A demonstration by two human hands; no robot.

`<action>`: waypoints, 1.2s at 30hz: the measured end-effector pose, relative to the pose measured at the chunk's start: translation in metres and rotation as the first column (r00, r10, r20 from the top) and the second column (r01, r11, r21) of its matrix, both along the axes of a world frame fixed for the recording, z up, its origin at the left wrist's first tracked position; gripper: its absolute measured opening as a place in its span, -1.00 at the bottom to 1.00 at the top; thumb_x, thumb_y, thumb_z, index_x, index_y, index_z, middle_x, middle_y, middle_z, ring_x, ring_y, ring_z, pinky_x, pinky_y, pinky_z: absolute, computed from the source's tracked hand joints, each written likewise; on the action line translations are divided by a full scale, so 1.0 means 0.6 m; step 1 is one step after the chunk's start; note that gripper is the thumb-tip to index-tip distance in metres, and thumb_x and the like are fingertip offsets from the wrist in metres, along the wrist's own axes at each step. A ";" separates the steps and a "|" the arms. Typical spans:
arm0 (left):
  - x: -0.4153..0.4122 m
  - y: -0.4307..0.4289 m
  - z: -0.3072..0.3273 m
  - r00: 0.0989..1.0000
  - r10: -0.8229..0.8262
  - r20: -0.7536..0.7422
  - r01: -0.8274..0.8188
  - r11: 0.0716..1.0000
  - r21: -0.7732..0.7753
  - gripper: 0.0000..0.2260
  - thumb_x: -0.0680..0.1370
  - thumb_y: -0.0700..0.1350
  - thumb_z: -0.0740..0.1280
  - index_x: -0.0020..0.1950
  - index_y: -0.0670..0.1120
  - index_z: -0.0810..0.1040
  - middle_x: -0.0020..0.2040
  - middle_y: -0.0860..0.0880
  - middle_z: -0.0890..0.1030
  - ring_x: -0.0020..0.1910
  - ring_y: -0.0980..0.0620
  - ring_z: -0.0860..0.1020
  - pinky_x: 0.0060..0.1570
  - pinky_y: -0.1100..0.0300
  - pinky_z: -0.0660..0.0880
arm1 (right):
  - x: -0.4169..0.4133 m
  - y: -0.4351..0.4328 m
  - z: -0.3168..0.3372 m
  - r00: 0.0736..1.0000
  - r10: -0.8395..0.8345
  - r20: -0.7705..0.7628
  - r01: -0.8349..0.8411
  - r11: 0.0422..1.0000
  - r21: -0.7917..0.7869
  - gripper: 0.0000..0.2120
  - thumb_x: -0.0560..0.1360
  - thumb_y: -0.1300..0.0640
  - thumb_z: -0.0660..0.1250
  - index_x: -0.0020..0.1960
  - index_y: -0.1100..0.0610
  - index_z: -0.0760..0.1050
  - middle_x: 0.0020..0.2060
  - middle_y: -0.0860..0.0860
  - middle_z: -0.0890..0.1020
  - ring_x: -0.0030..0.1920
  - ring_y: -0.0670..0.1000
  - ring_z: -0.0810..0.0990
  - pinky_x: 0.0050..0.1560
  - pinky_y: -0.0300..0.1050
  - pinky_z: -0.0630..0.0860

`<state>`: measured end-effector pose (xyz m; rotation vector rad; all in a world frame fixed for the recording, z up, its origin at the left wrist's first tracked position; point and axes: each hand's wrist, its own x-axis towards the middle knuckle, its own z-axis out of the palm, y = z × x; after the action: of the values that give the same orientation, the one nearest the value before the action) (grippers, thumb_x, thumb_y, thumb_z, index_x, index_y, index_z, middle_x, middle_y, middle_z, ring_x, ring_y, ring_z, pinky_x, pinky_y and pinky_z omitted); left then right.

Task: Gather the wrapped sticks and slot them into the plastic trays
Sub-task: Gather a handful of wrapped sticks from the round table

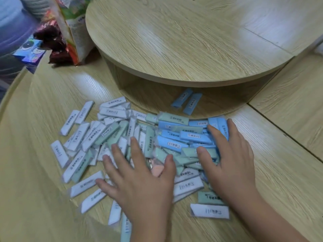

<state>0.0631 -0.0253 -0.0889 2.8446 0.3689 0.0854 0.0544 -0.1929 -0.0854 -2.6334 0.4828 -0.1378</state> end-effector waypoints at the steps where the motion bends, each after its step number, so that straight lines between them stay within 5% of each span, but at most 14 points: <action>1: 0.003 -0.010 0.000 1.000 -0.016 0.027 0.017 1.000 -0.015 -0.22 0.43 0.40 0.09 0.54 -0.02 0.37 0.55 -0.19 0.31 0.53 -0.28 0.22 0.39 -0.39 0.11 | 0.001 0.003 -0.001 1.000 -0.010 0.007 0.010 1.000 0.001 -0.35 0.47 -0.39 0.00 0.47 -0.15 0.32 0.57 0.04 0.13 0.48 0.10 0.21 0.46 0.20 0.19; 5: 0.021 -0.052 0.004 0.989 -0.040 0.145 0.062 0.987 -0.147 -0.28 0.46 0.35 0.16 0.52 -0.03 0.39 0.45 -0.16 0.44 0.41 -0.22 0.36 0.35 -0.26 0.24 | 0.005 0.006 -0.005 0.998 -0.051 0.035 0.051 0.999 0.010 -0.41 0.47 -0.36 0.04 0.43 -0.18 0.37 0.56 0.01 0.17 0.46 0.11 0.24 0.43 0.17 0.20; 9: 0.036 -0.086 0.009 0.978 -0.028 0.208 0.104 0.926 -0.362 -0.33 0.46 0.31 0.22 0.52 0.06 0.38 0.50 -0.13 0.37 0.48 -0.12 0.23 0.38 -0.13 0.31 | 0.006 0.006 -0.005 0.994 -0.066 0.082 0.060 0.996 0.069 -0.46 0.47 -0.33 0.06 0.40 -0.21 0.39 0.54 -0.04 0.21 0.45 0.05 0.26 0.41 0.13 0.22; 14: 0.030 -0.106 0.005 0.964 -0.013 0.265 0.177 0.777 -0.604 -0.43 0.46 0.24 0.32 0.46 0.11 0.46 0.49 0.04 0.37 0.54 0.10 0.18 0.28 0.48 0.12 | 0.006 -0.002 -0.002 0.988 -0.045 0.146 0.024 0.989 0.143 -0.48 0.48 -0.25 0.10 0.38 -0.14 0.44 0.47 -0.08 0.35 0.42 0.03 0.34 0.39 0.14 0.31; 22: 0.019 -0.129 0.014 0.956 0.139 0.259 0.141 0.557 -0.819 -0.55 0.37 0.27 0.37 0.24 0.52 0.42 0.43 0.21 0.38 0.44 0.14 0.42 0.20 0.13 0.56 | 0.003 -0.009 -0.004 0.971 -0.024 0.239 -0.029 0.976 0.216 -0.50 0.49 -0.20 0.15 0.34 -0.04 0.53 0.37 -0.11 0.47 0.31 -0.01 0.44 0.30 -0.10 0.33; 27: 0.015 -0.141 0.018 0.946 0.242 0.215 0.079 0.473 -0.878 -0.55 0.34 0.29 0.35 0.22 0.54 0.44 0.46 0.20 0.41 0.39 0.24 0.45 0.23 0.12 0.57 | 0.010 -0.002 -0.002 0.945 -0.039 0.323 -0.054 0.960 0.273 -0.57 0.50 -0.15 0.17 0.29 -0.08 0.56 0.37 -0.14 0.47 0.30 -0.09 0.46 0.24 -0.21 0.35; 30: 0.013 -0.149 0.025 0.957 0.229 0.178 0.073 0.407 -0.911 -0.60 0.38 0.24 0.41 0.16 0.58 0.46 0.44 0.21 0.44 0.38 0.27 0.45 0.19 0.32 0.54 | 0.008 -0.003 0.002 0.942 -0.067 0.328 -0.039 0.951 0.306 -0.58 0.48 -0.17 0.18 0.26 -0.11 0.57 0.41 -0.14 0.44 0.32 -0.15 0.46 0.22 -0.24 0.38; 33: 0.012 -0.155 0.020 0.961 0.228 0.156 0.085 0.294 -0.952 -0.65 0.49 0.06 0.48 0.19 0.41 0.55 0.36 0.20 0.52 0.27 0.34 0.51 0.06 0.49 0.49 | 0.009 -0.008 0.011 0.947 -0.086 0.309 -0.039 0.926 0.375 -0.58 0.45 -0.21 0.19 0.25 -0.20 0.56 0.43 -0.18 0.41 0.34 -0.30 0.40 0.20 -0.53 0.28; 36: 0.007 -0.162 0.028 0.960 0.258 0.106 0.046 0.228 -0.973 -0.62 0.41 0.16 0.43 0.22 0.34 0.58 0.31 0.20 0.57 0.24 0.29 0.55 0.12 0.34 0.55 | 0.011 -0.009 0.019 0.940 -0.076 0.332 -0.078 0.901 0.426 -0.60 0.43 -0.19 0.20 0.23 -0.22 0.55 0.42 -0.16 0.41 0.35 -0.33 0.38 0.19 -0.55 0.27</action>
<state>0.0671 -0.1225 -0.0719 1.4646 0.3690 0.1637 0.0607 -0.1983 -0.0739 -2.1111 0.3429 -0.4288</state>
